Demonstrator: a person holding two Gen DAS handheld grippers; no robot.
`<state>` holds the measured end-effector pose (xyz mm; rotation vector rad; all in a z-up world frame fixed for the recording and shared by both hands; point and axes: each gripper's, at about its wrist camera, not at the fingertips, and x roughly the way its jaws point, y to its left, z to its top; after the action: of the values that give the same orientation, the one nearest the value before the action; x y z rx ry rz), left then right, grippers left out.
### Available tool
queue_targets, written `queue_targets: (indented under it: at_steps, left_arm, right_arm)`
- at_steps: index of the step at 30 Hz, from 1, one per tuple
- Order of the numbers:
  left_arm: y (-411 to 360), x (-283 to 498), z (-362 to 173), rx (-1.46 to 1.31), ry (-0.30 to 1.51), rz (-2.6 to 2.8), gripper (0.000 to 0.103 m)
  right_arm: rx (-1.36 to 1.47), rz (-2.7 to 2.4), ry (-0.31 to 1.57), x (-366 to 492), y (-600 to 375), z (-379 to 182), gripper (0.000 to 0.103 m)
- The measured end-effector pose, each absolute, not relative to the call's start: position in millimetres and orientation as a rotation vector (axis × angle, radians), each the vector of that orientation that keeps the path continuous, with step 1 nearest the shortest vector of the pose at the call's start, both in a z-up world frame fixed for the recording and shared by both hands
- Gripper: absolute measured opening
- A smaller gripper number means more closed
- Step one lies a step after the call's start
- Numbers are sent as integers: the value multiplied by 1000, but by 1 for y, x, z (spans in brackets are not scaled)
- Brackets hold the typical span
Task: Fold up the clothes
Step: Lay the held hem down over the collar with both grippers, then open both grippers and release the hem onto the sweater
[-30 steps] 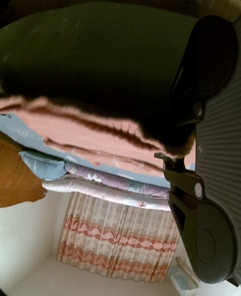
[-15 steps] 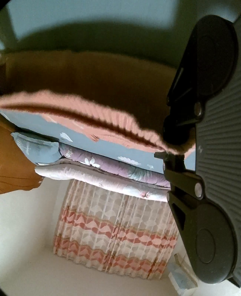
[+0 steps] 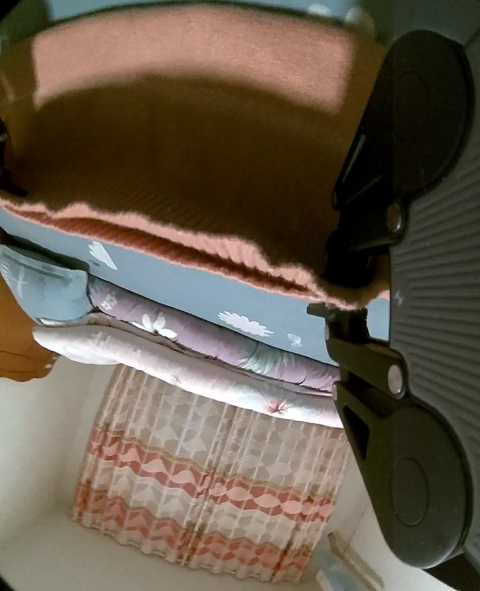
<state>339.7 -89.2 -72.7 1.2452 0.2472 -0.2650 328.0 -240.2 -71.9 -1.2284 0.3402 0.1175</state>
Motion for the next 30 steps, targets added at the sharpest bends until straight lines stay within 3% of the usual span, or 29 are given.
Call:
queue_targets:
  at_steps: [20, 22, 23, 25, 27, 29, 30]
  left_arm:
    - [-84, 419, -103, 1179, 478, -364, 14]
    - [-83, 420, -106, 1179, 487, -368, 15]
    - [-82, 419, -106, 1182, 488, -367, 18]
    - [-80, 416, -101, 1181, 479, -369, 24]
    - [-76, 415, -92, 1176, 469, -372, 34]
    - [-73, 417, -80, 1175, 453, -371, 47]
    - [-72, 417, -73, 1173, 444, -373, 48]
  right_arm:
    - [-1157, 162, 495, 404, -237, -103, 12]
    - [-1165, 158, 496, 404, -235, -106, 24]
    - [-1173, 154, 493, 403, -234, -108, 38]
    - [-1186, 156, 477, 400, -232, -108, 43]
    - [-1176, 161, 474, 398, -235, -101, 56]
    - [-1164, 160, 474, 397, -238, -95, 61]
    - [-1158, 160, 474, 396, -240, -92, 61]
